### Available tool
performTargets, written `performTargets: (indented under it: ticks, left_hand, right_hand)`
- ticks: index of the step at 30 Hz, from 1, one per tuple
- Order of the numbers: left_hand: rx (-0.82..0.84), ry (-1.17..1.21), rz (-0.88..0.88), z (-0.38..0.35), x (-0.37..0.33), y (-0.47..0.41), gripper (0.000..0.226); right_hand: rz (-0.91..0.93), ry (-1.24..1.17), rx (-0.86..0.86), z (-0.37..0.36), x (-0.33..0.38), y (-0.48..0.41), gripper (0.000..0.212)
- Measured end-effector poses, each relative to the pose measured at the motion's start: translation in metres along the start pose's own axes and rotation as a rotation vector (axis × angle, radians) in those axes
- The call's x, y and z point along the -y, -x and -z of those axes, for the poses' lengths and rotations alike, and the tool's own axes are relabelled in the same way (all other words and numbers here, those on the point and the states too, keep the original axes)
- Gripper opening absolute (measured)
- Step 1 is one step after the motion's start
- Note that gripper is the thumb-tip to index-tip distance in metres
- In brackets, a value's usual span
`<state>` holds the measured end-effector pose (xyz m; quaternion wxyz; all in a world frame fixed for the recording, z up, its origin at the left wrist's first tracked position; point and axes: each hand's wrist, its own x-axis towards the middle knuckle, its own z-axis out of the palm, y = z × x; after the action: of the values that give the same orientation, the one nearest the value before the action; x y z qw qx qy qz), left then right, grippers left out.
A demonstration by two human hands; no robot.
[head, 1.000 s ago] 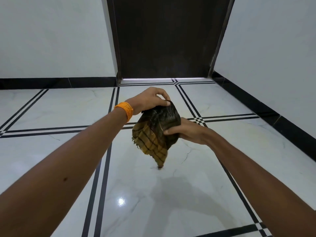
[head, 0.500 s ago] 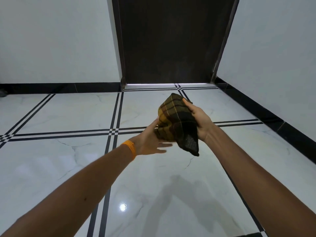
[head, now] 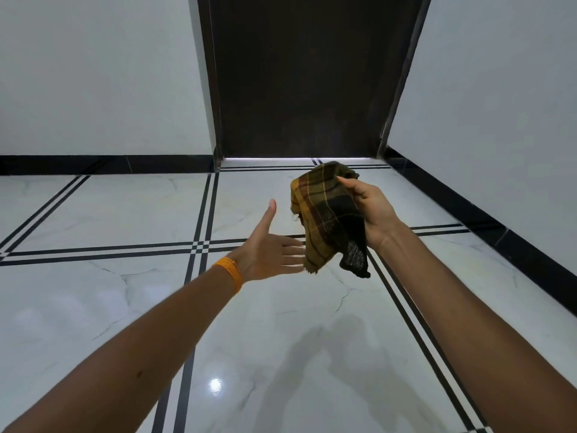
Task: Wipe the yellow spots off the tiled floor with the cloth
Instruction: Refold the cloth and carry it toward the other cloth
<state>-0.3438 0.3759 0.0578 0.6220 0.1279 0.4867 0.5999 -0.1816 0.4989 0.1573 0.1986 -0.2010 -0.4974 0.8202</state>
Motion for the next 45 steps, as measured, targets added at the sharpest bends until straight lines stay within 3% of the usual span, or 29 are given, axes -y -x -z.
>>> performTargets:
  ticks: [2,4,6,9,13,17,22,26,29,33,36,41,45]
  left_hand:
    - [0.108,0.108,-0.058,-0.016,0.0,0.001,0.114]
    - [0.125,0.174,-0.185,-0.032,-0.004,0.004,0.087]
    - [0.045,0.149,-0.325,-0.04,-0.009,0.005,0.054]
    - [-0.05,0.016,-0.395,-0.031,-0.015,0.008,0.041]
    - [-0.17,-0.118,-0.474,-0.016,-0.03,0.013,0.011]
    - [-0.319,-0.242,-0.527,-0.019,-0.039,0.016,0.02]
    - [-0.275,-0.199,-0.538,-0.013,-0.036,0.02,0.015]
    - [-0.388,-0.122,-0.543,-0.011,-0.042,0.017,0.012]
    - [-0.401,-0.183,-0.586,-0.005,-0.047,0.013,0.035]
    - [-0.389,-0.386,-0.671,-0.002,-0.06,0.014,0.053]
    - [-0.424,-0.616,-0.717,-0.002,-0.078,0.014,0.044]
    - [-0.487,-1.019,-0.675,-0.007,-0.116,0.024,0.033]
    - [-0.532,-1.061,-0.657,-0.028,-0.161,0.057,0.028]
  right_hand:
    - [-0.013,-0.022,0.005,-0.002,-0.003,-0.001,0.031]
    - [-0.015,-0.041,0.005,-0.001,-0.006,-0.002,0.04]
    - [-0.019,-0.048,-0.026,0.001,-0.005,-0.003,0.036]
    - [-0.048,0.132,-0.105,0.009,0.001,-0.004,0.014]
    - [-0.173,0.423,-0.179,0.034,-0.003,-0.01,0.023]
    - [-0.201,0.431,-0.205,0.049,-0.012,-0.018,0.045]
    - [-0.162,0.397,-0.205,0.058,-0.011,-0.023,0.037]
    - [-0.03,0.318,-0.217,0.055,-0.012,-0.029,0.011]
    - [0.096,0.306,-0.182,0.051,-0.009,-0.035,0.011]
    - [0.187,0.375,-0.132,0.054,0.002,-0.04,0.028]
    - [0.19,0.463,-0.144,0.058,0.01,-0.043,0.034]
    - [0.223,0.639,-0.265,0.044,0.027,-0.05,0.027]
    - [0.128,0.531,-0.273,0.017,0.071,-0.044,0.043]
